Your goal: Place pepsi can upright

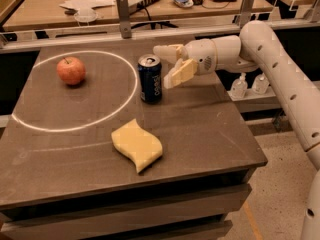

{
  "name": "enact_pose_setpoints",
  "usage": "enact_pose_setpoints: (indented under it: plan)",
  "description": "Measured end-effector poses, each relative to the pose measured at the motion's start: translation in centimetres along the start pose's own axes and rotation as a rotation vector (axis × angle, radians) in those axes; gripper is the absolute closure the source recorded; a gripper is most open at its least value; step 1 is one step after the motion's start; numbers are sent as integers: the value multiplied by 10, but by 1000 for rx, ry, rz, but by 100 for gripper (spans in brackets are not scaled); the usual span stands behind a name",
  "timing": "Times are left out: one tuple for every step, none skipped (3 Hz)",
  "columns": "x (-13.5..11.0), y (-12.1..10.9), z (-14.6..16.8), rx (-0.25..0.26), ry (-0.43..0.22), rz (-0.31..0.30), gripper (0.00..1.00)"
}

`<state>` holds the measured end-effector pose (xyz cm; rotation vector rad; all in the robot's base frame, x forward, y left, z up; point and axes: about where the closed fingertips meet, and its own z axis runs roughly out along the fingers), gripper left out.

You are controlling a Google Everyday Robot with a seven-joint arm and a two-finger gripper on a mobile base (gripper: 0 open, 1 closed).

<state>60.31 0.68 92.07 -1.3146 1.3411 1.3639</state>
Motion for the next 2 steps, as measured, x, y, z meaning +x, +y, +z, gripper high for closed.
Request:
enact_pose_setpoints:
  plan:
    - [3,10,-43,131,59,17,0]
    - [9,13,-93,329,51,64,0]
